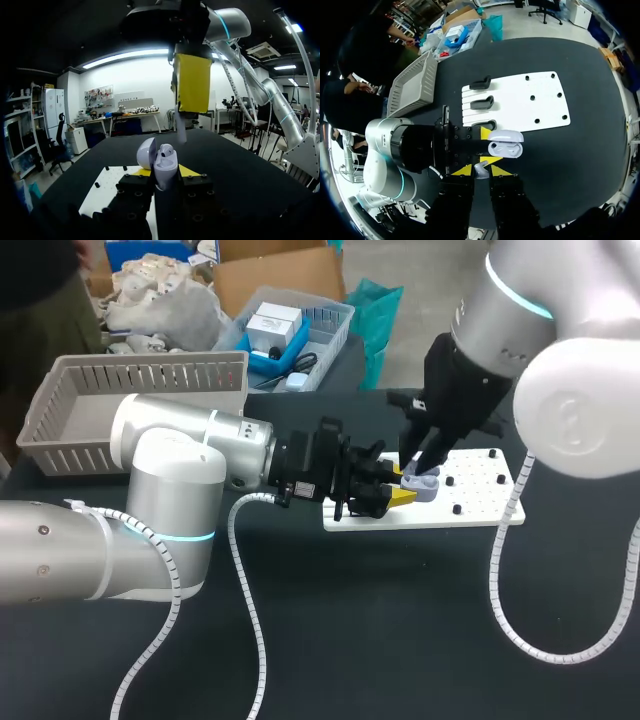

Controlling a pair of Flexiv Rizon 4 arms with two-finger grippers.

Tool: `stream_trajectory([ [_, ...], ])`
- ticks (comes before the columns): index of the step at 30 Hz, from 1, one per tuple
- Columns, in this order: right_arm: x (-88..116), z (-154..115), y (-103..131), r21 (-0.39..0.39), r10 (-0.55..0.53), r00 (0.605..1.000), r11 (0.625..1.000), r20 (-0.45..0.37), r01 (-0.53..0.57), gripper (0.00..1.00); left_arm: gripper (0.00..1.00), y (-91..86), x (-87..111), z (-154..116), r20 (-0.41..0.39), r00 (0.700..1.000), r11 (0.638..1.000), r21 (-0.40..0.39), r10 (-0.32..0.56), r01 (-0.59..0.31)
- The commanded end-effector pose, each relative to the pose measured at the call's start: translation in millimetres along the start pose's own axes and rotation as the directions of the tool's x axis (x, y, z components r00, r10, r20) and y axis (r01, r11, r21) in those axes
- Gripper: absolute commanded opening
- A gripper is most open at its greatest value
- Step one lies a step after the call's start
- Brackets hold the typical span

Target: Pick up each earbud case from the left stands, insert the matching earbuds, close the lid, and place the case in the box.

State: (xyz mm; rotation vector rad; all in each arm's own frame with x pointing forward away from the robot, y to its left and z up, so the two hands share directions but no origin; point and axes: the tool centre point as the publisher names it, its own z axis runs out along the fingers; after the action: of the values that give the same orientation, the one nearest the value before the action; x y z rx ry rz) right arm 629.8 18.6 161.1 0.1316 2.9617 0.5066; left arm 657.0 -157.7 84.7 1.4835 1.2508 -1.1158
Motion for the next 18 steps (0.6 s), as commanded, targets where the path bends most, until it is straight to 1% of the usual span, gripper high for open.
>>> stream_trajectory([
  [1, 3.2, 4.5, -2.4, -0.007, 0.006, 1.000, 1.000, 0.017, -0.006, 0.00, 0.00, -1.0, 0.1, -0.2, 0.000, 1.000, 1.000, -0.003, 0.001, -0.001],
  [18, -5.0, 12.8, -5.8, -0.029, 0.013, 1.000, 0.999, 0.021, -0.012, 0.00, 0.00, -1.0, 0.1, -0.2, 0.000, 1.000, 1.000, -0.003, 0.001, -0.001],
])
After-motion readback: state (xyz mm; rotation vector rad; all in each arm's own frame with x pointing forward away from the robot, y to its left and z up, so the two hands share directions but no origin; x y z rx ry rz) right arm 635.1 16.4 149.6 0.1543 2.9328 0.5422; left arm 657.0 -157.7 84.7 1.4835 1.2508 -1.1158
